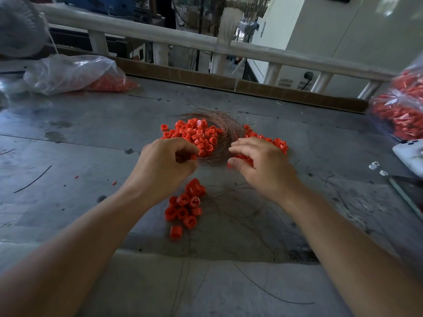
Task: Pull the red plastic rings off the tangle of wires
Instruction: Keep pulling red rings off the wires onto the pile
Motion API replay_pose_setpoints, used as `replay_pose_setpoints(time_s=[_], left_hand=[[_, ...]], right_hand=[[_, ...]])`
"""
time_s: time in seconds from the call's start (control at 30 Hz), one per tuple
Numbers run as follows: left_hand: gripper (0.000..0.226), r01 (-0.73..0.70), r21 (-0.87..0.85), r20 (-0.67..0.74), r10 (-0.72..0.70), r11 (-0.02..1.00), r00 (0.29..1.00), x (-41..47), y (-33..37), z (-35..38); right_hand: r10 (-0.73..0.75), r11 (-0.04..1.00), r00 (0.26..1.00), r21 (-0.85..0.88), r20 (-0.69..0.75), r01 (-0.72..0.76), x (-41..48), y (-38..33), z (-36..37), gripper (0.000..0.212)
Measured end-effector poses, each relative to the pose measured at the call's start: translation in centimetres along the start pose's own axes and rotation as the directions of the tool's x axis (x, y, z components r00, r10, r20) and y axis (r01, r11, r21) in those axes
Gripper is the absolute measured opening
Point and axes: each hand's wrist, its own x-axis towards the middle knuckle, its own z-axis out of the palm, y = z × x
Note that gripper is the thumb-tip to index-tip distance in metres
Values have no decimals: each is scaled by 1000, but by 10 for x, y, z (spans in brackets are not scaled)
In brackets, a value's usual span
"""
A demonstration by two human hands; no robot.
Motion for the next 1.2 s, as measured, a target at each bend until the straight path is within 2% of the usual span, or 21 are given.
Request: replay_pose_setpoints(time_s=[0.1, 0.27, 0.4, 0.5, 0.6, 0.7, 0.8, 0.87, 0.97, 1.07, 1.2], left_hand=[[18, 2, -19, 7, -2, 1000, 1000, -1, 1, 0], [25, 12, -128, 52, -5, 992, 999, -4, 5, -4], [31, -167, -152, 120, 186, 974, 975, -9, 15, -5], [29, -221, -324, 228, 302, 920, 926, -14, 19, -6], [18, -111, -510, 308, 301, 853, 902, -15, 20, -9], [22, -32, -585, 313, 263, 810, 912, -15, 18, -10], [26, 8, -702, 303, 288, 712, 908, -14, 20, -12], [27, 51, -776, 278, 270, 628, 922, -12, 20, -14], [28, 97, -831, 263, 234, 547, 936, -9, 17, -17], [30, 106, -818, 252, 187, 565, 949, -9, 17, -17], [28, 103, -790, 225, 129, 604, 966, -7, 16, -17]], right_hand=[[-16, 996, 986, 86, -166, 31, -1, -4, -5, 10], [79, 962, 957, 272, -279, -1, -3, -11, -12, 17], [22, 950, 944, 301, -330, 84, -7, -23, -20, 23], [-9, 900, 960, 416, -280, 129, -11, -38, -21, 27], [-6, 849, 977, 516, -214, 118, -13, -44, -19, 29], [33, 816, 985, 574, -170, 72, -12, -42, -20, 25], [65, 739, 997, 670, 31, -69, -11, -41, -22, 29], [42, 723, 993, 682, 112, -108, -10, -41, -21, 29], [23, 749, 997, 660, 72, -65, -10, -41, -20, 19], [17, 798, 1000, 602, 18, -24, -9, -38, -23, 9], [51, 862, 998, 506, -44, -22, -8, -31, -26, 25]])
